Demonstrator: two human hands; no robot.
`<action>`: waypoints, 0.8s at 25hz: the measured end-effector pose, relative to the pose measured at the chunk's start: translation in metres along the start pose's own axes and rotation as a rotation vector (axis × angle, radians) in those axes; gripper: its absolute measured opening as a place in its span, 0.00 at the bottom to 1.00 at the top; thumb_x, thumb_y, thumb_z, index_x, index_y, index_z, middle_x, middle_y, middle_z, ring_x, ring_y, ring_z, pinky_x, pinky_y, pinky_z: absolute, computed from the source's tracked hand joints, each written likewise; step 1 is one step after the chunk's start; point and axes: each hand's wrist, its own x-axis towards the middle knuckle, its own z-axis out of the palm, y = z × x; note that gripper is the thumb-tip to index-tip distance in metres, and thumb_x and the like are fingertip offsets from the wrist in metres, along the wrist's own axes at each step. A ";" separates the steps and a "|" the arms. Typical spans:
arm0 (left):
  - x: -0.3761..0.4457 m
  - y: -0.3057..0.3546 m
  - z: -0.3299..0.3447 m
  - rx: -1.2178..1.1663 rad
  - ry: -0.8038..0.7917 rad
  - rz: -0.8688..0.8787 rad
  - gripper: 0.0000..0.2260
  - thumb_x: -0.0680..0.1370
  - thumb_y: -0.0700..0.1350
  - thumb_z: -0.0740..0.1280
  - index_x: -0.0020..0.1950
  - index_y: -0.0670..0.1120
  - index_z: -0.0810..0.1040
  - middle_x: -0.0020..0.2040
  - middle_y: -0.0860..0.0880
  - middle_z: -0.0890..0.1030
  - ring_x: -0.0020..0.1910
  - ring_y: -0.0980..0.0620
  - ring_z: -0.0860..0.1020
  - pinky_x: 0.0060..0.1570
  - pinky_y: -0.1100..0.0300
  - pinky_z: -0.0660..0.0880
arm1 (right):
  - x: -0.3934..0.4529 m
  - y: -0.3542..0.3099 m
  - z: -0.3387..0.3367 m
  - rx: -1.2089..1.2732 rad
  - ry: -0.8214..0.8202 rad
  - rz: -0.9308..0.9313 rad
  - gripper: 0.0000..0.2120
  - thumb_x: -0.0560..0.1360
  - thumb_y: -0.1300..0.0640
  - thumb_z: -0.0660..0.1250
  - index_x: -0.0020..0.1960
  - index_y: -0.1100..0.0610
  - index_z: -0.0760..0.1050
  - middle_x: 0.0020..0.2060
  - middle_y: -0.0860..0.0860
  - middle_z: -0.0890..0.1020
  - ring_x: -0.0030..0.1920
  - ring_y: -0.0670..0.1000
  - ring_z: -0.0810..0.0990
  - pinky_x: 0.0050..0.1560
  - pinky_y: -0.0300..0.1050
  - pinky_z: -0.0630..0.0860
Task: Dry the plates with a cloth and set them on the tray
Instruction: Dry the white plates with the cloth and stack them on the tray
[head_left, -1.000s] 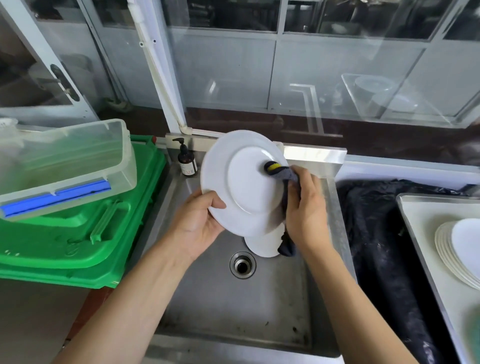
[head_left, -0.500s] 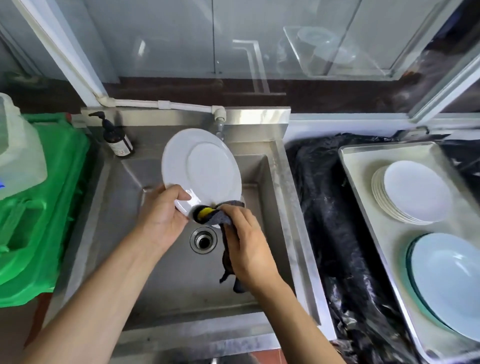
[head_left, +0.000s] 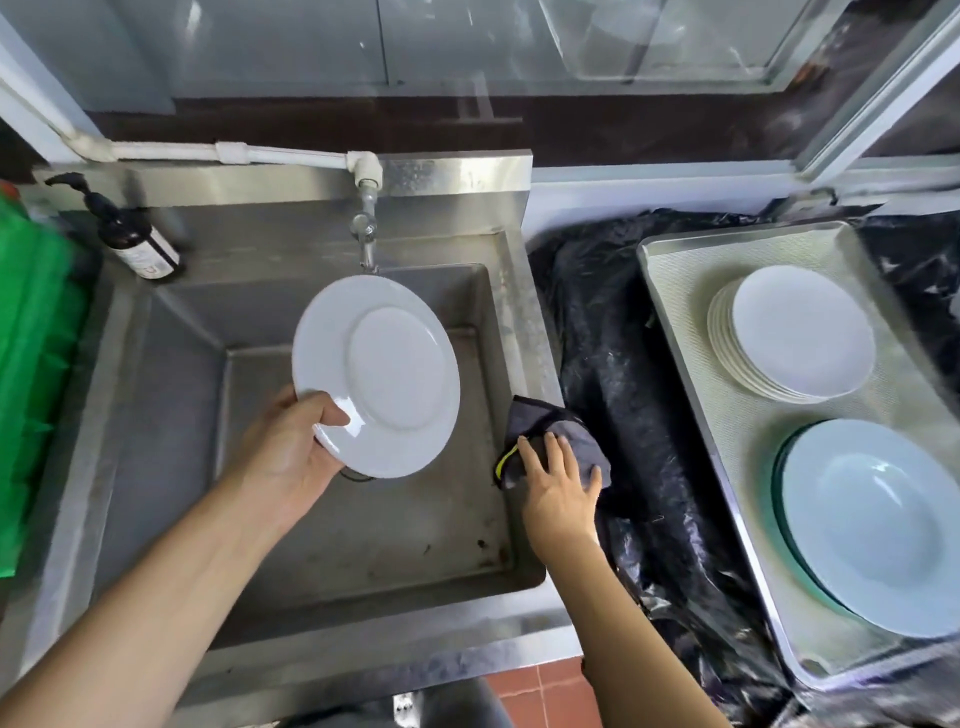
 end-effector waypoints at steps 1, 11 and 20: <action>-0.001 -0.003 0.001 0.024 -0.003 -0.016 0.23 0.66 0.31 0.60 0.59 0.45 0.77 0.57 0.42 0.80 0.56 0.39 0.77 0.55 0.41 0.72 | 0.000 0.004 0.009 -0.012 -0.036 0.004 0.34 0.83 0.59 0.57 0.83 0.42 0.47 0.83 0.51 0.48 0.83 0.52 0.42 0.79 0.68 0.46; -0.006 -0.017 0.032 0.332 -0.013 0.073 0.11 0.64 0.38 0.63 0.38 0.51 0.80 0.40 0.54 0.82 0.45 0.48 0.77 0.38 0.57 0.74 | -0.006 -0.016 -0.049 0.464 0.302 -0.021 0.21 0.82 0.54 0.61 0.75 0.50 0.69 0.68 0.50 0.76 0.67 0.56 0.73 0.69 0.54 0.65; -0.031 -0.023 0.028 1.222 -0.289 0.621 0.32 0.75 0.38 0.57 0.71 0.68 0.69 0.55 0.72 0.79 0.53 0.72 0.77 0.53 0.75 0.72 | -0.013 -0.069 -0.162 1.204 0.152 0.052 0.24 0.74 0.34 0.65 0.41 0.55 0.79 0.36 0.53 0.83 0.42 0.58 0.83 0.50 0.60 0.82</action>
